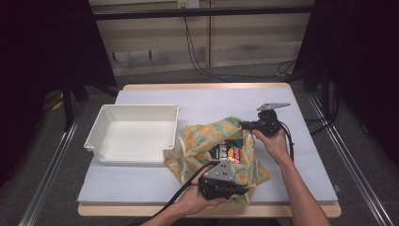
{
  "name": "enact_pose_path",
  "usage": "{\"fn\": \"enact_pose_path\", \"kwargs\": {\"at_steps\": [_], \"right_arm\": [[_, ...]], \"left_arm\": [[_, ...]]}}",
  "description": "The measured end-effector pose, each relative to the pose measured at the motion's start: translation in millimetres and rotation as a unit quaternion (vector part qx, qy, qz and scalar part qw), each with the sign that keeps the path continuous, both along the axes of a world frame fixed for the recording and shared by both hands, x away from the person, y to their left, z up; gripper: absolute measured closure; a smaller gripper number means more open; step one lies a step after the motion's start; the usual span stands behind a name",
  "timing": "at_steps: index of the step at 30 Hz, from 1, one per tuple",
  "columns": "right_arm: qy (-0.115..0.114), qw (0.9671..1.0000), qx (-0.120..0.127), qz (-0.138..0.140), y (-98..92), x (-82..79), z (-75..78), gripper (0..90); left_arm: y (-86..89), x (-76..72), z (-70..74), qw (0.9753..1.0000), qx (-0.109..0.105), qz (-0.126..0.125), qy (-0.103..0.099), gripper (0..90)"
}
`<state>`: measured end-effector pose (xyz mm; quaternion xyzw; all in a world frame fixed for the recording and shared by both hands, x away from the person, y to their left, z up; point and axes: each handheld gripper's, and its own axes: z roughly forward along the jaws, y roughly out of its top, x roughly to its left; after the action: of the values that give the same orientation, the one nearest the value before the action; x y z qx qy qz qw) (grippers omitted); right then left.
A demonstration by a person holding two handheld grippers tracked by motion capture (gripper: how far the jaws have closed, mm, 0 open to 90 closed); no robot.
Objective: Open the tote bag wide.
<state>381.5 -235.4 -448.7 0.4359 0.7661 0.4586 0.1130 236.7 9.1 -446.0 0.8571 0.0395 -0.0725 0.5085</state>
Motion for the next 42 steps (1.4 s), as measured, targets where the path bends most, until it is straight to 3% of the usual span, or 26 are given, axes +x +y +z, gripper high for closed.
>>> {"fn": "enact_pose_path", "kwargs": {"at_steps": [3,6,8,14,22,26,28,29,30,31,32,35,38,42], "right_arm": [[0.002,0.9999,-0.011,-0.008,2.0,3.8,-5.2,89.3],[0.002,0.9999,-0.013,-0.004,3.6,3.1,-9.2,88.2],[0.0,1.0,-0.008,0.002,3.0,-0.1,-8.6,83.3],[-0.025,0.9997,0.004,0.006,-2.6,-12.3,10.7,66.9],[-0.045,0.999,0.002,0.0,-14.8,-29.1,33.6,50.5],[-0.055,0.9984,0.011,0.001,-17.8,-38.0,44.6,48.4],[-0.057,0.9983,0.008,0.011,-17.1,-41.1,47.6,47.0],[-0.058,0.9982,0.005,0.014,-16.0,-42.7,48.2,46.8],[-0.056,0.9983,0.003,0.015,-14.8,-44.0,48.0,45.4],[-0.055,0.9983,-0.001,0.018,-13.9,-44.5,46.6,44.1],[-0.053,0.9984,-0.005,0.021,-13.0,-44.6,44.4,43.3],[-0.037,0.9989,-0.019,0.022,-10.9,-42.6,35.7,39.3],[-0.026,0.9989,-0.025,0.028,-7.8,-39.1,24.8,39.8],[-0.012,0.9991,-0.031,0.028,-2.4,-32.4,11.8,41.8]], "left_arm": [[-0.9,-1.0,-5.6,0.9998,0.017,0.004,-0.011,90.0],[0.6,1.7,-7.0,0.9999,0.005,0.011,0.0,89.3],[3.6,3.1,-2.0,0.9998,-0.007,0.016,0.001,80.6],[18.1,7.1,15.0,0.9988,-0.028,0.04,-0.006,67.9],[40.2,22.6,33.7,0.9952,-0.065,0.072,-0.01,66.2],[43.3,38.5,33.5,0.9928,-0.056,0.104,-0.019,61.1],[43.1,47.7,28.6,0.9904,-0.047,0.129,-0.015,54.2],[42.0,51.8,25.7,0.9896,-0.045,0.137,-0.004,47.2],[40.9,55.1,22.6,0.9901,-0.04,0.134,-0.001,40.1],[39.3,55.9,19.9,0.9896,-0.032,0.14,-0.009,39.0],[37.5,56.7,17.2,0.9897,-0.017,0.141,-0.017,39.0],[31.3,54.3,8.5,0.9921,-0.005,0.125,-0.013,40.8],[24.0,48.9,2.8,0.9933,0.022,0.11,-0.026,52.6],[18.2,41.7,0.1,0.996,0.034,0.079,-0.023,74.7]]}}
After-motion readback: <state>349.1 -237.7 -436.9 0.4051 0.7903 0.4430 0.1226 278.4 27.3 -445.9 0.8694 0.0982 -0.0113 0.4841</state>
